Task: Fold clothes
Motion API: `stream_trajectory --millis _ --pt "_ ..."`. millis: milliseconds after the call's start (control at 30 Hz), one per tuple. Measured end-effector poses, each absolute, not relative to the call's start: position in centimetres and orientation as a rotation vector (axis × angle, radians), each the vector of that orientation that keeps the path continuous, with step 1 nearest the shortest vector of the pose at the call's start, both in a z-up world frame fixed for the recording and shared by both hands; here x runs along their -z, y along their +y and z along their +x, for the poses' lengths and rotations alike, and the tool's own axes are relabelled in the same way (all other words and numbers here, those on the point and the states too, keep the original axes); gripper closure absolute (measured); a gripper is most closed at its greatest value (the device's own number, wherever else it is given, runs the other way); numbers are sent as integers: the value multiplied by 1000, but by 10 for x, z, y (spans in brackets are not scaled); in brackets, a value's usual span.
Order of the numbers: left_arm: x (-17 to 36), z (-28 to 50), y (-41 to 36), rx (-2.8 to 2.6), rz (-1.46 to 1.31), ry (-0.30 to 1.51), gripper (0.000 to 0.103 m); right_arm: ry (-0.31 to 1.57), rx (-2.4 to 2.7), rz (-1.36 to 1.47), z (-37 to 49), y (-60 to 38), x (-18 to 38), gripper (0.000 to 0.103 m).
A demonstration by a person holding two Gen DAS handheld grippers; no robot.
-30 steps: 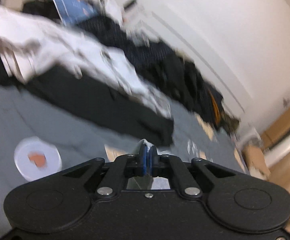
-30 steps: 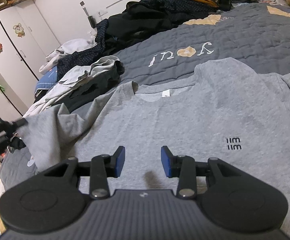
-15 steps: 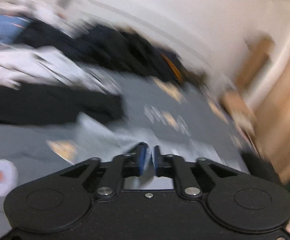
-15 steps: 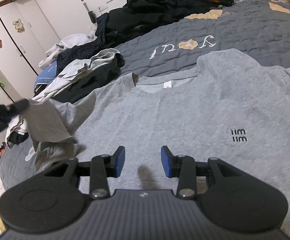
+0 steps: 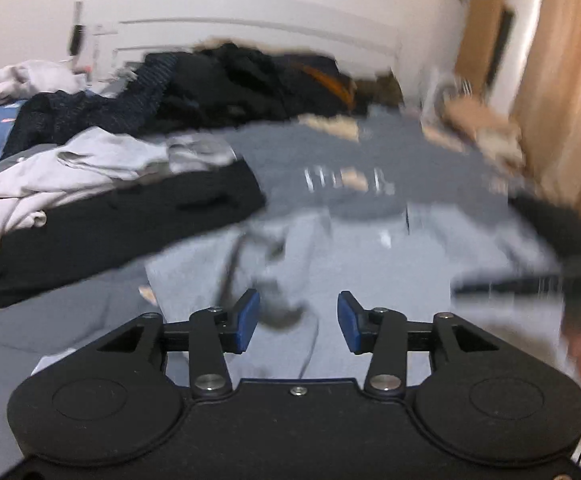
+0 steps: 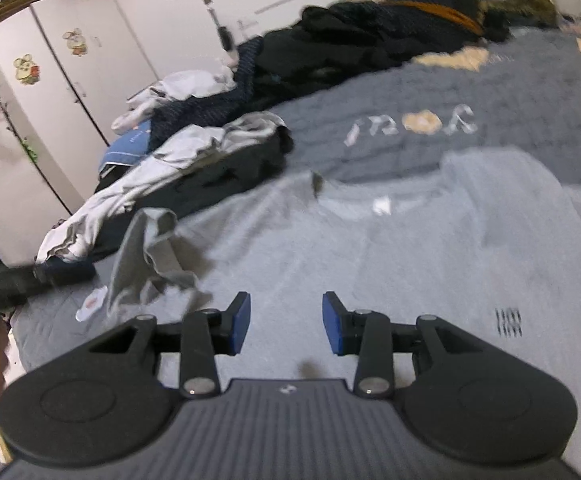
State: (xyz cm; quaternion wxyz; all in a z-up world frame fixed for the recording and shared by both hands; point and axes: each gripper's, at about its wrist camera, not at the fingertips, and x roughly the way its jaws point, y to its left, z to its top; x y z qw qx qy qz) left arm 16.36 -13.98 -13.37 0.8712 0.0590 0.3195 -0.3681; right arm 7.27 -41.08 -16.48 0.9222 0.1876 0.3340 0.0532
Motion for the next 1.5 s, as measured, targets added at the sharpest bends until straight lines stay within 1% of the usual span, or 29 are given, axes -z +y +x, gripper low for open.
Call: stream_trajectory --millis 167,300,500,700,967,1033,1067,1100,1133,1167,1200,1233,1267,1500 --pt "155 149 -160 743 373 669 60 667 -162 362 116 -389 139 65" --pt "166 144 -165 728 440 663 60 694 -240 338 156 -359 128 65" --pt "169 157 -155 675 371 694 60 785 -315 321 204 -319 135 65" --pt "176 172 -154 607 320 711 60 818 -317 287 216 -302 145 65" --pt "190 184 -160 546 301 730 61 872 -309 361 231 -306 161 65" --pt "192 184 -163 539 307 729 62 892 -312 363 234 -304 164 69" --pt "193 185 -163 538 303 731 65 897 -315 363 234 -303 165 76" --pt "193 186 -163 538 294 736 75 902 -318 366 234 -302 166 91" --pt "193 186 -163 543 282 742 87 903 -318 383 233 -303 167 99" --pt "193 186 -162 551 266 750 91 905 -318 401 232 -304 168 102" --pt "192 186 -161 559 260 751 93 906 -318 419 232 -304 169 102" --pt "188 184 -160 573 258 748 99 905 -316 437 231 -305 169 102" --pt "184 183 -158 591 253 746 101 888 -308 455 228 -308 167 102" --pt "135 161 -129 829 178 689 101 782 -247 568 213 -340 135 103"
